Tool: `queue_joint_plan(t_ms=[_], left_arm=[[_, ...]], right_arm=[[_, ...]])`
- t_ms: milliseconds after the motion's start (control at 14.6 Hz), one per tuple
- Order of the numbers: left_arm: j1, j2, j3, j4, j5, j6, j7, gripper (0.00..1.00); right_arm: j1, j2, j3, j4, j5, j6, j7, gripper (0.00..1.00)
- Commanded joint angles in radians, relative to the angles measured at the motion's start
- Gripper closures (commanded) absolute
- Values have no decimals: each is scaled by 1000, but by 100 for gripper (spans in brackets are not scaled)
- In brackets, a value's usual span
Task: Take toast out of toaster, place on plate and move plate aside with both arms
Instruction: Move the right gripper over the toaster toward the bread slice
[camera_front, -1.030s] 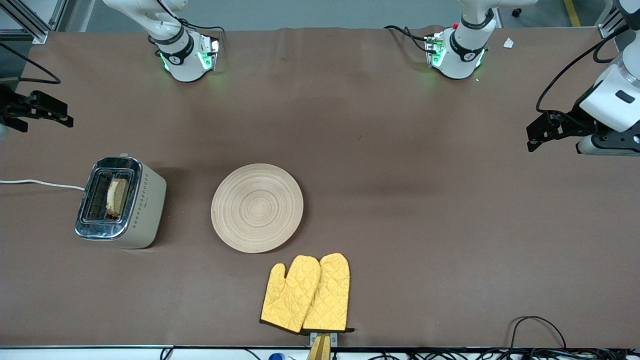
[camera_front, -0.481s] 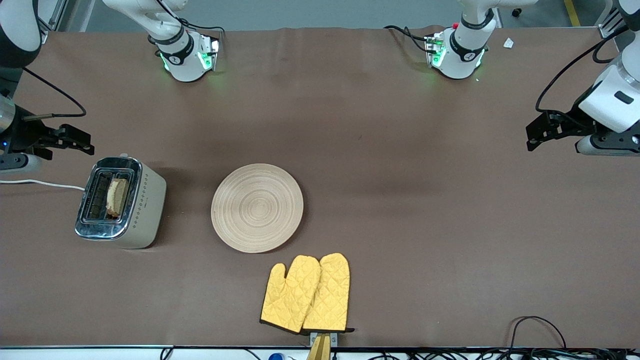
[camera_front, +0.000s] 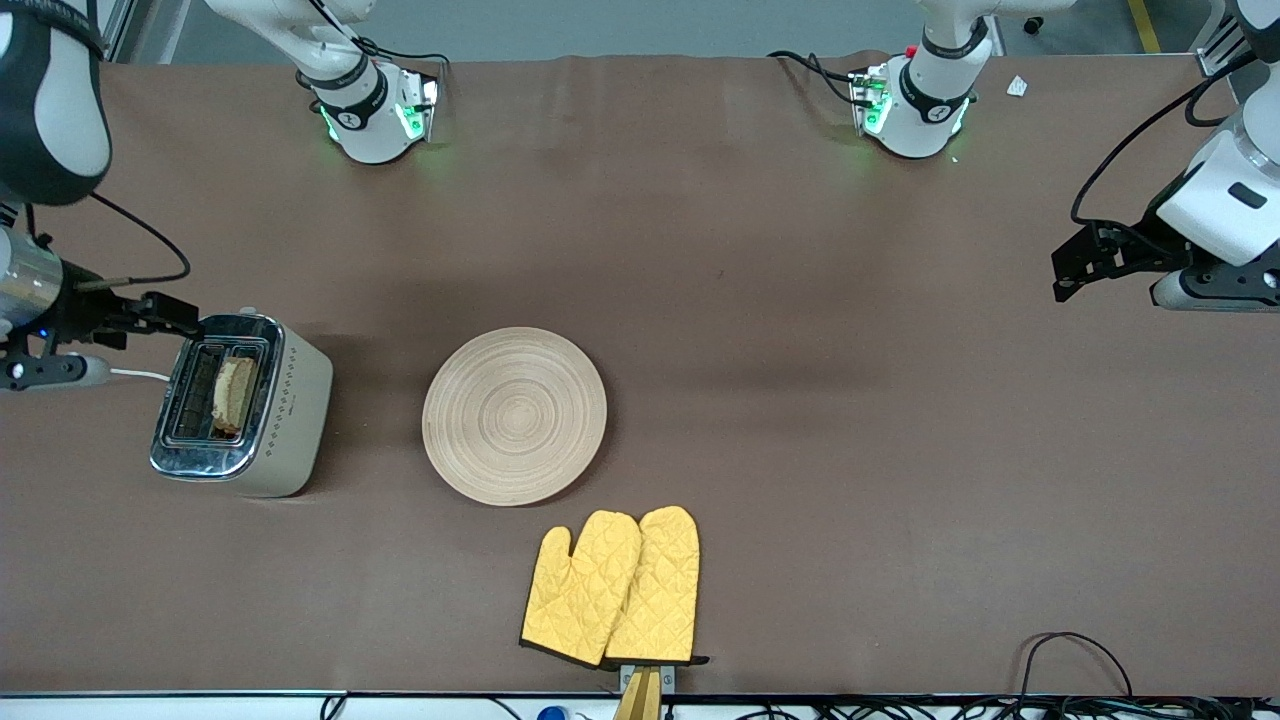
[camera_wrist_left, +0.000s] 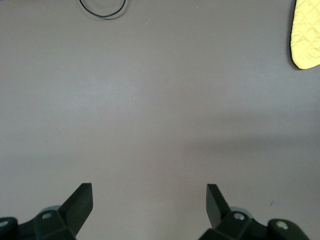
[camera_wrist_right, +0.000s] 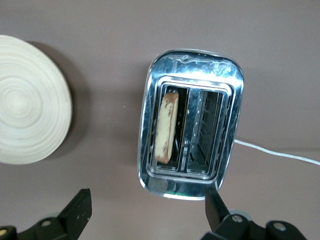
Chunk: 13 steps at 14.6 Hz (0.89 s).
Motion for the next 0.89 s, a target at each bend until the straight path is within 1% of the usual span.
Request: queue_joint_plan(t_ms=[0,69,206,275,687,755,824], left_arm=[[2,1,1,13,1,-15,-12,0],[6,1,1,12,1,-15,-12,0],[8,2,1,12,3,-17,-8,0],[9,1,1,12,3,-15,-8,0],[14,2,1,12,4,-15,-8,0],[14,1,1,12,4,-15,-8,0],[14,1,1,12,4,-15,-8,0]], right_arm=[[-18,-5,8,-93,-2,101,11,0],[-19,26,6,-99,-2,130,20,0],[-18,59,8,-98,-40,135,47,0],[-19,82,8,-98,-44,143,55,0],[-7,130,8,-99,-46,158,107,0],[-5,132,8,-99,-46,158,109,7],[-5,133,8,-99,-46,156,109,26]])
